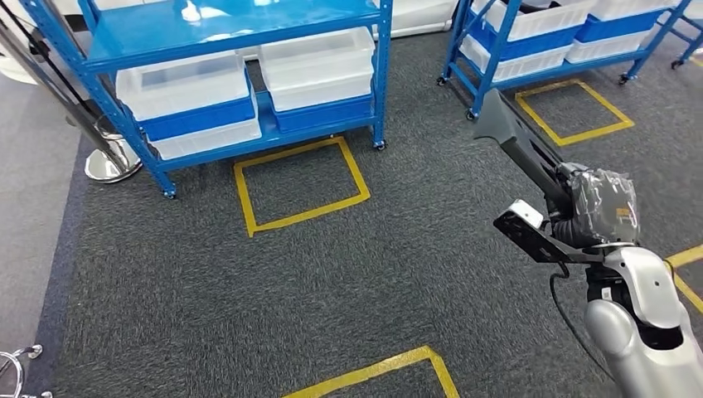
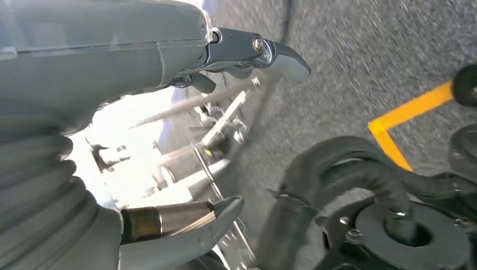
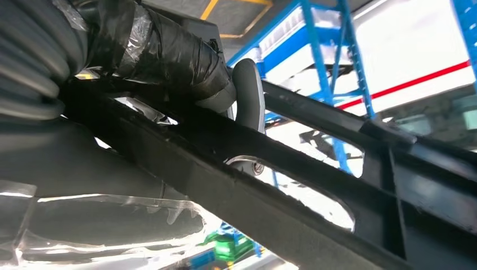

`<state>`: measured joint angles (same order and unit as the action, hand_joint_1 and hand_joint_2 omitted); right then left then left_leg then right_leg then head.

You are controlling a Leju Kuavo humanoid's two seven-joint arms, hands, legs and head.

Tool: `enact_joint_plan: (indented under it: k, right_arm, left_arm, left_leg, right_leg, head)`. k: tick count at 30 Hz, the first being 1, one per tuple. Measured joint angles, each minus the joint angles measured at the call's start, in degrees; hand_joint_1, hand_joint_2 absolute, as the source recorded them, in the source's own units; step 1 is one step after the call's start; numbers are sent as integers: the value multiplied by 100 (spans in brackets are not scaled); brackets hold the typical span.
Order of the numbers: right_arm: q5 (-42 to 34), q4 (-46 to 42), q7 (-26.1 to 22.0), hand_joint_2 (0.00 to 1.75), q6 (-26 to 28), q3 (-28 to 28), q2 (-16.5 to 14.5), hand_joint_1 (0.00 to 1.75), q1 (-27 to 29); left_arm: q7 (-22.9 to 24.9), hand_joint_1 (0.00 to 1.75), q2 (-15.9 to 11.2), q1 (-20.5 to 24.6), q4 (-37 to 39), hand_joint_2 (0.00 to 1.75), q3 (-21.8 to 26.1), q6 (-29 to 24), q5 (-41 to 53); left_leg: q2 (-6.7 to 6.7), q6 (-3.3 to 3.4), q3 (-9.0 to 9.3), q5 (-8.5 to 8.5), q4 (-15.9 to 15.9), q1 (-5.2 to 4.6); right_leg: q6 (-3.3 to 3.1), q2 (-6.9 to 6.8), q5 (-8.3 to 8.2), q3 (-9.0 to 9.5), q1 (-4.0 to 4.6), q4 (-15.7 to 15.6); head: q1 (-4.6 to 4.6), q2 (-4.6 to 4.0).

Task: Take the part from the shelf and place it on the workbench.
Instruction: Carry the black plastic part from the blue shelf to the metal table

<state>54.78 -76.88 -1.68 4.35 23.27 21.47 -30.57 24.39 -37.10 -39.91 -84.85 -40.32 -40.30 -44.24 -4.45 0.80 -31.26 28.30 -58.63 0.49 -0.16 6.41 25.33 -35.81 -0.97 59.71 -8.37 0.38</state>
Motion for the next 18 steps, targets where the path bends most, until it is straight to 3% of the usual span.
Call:
enact_joint_plan:
  k: [1,2,4,6,8,9,11,13,14,16,18]
  right_arm:
    - [1,3,1,175,1,4,2,175,-7]
    - [1,4,1,175,3,5,8,175,-11]
    - [1,10,2,175,6,2,26,175,-42]
    - [1,15,2,175,9,1,37,175,-73]
    - [-3,20,2,175,12,1,43,175,-60]
    - [-8,21,2,175,14,1,48,175,-51]
    - [-19,20,2,175,25,-10,71,175,-51]
    - [-25,15,2,175,37,-28,97,175,-64]
    - [-27,12,2,175,42,-35,107,175,-69]
    - [-30,8,0,175,49,-45,131,175,-71]
    - [-32,6,-2,175,54,-59,151,175,-75]
  left_arm:
    - [0,0,-5,1,0,175,-7,-2,0]
    - [0,0,-11,7,0,175,-9,-3,0]
    - [0,0,-17,18,0,175,-17,-3,1]
    - [0,0,-17,20,0,175,-41,0,16]
    - [0,0,-16,21,0,175,-73,0,49]
    - [0,0,-16,23,-1,175,-85,1,65]
    - [0,0,-14,28,-2,175,-99,3,87]
    - [0,0,-16,31,-4,175,-104,4,92]
    - [0,0,-19,32,-8,175,-110,4,92]
    - [0,0,-28,42,-15,175,-123,4,92]
    - [0,0,-35,59,-16,175,-127,4,97]
  left_leg:
    - [72,17,9,-23,29,0]
    - [146,42,22,-54,67,7]
    - [306,100,40,-115,145,28]
    - [458,133,33,-127,158,18]
    - [612,137,22,-119,148,13]
    - [687,132,20,-113,141,13]
    - [831,106,24,-80,107,13]
    - [951,51,26,-31,57,-13]
    - [1004,18,30,-12,39,-26]
    - [1119,-43,50,6,38,-38]
    - [1060,-100,46,87,-20,-18]
  right_leg:
    - [46,62,-26,-21,-8,-15]
    - [81,35,-28,-37,-7,-6]
    - [132,-238,151,-168,21,247]
    - [163,-527,519,-473,18,906]
    - [194,-597,703,-716,0,1454]
    - [205,-617,643,-697,-10,1450]
    - [206,-746,313,-328,-19,811]
    - [154,-961,109,27,22,162]
    - [121,-1013,91,87,46,25]
    - [55,-915,84,62,66,-4]
    - [-14,-794,53,64,34,-40]
  head:
    - [-2,1]
    - [-1,0]
    - [8,0]
    - [16,-1]
    - [16,-1]
    - [16,-1]
    - [17,-1]
    - [17,-1]
    - [14,-1]
    - [11,-1]
    - [11,0]
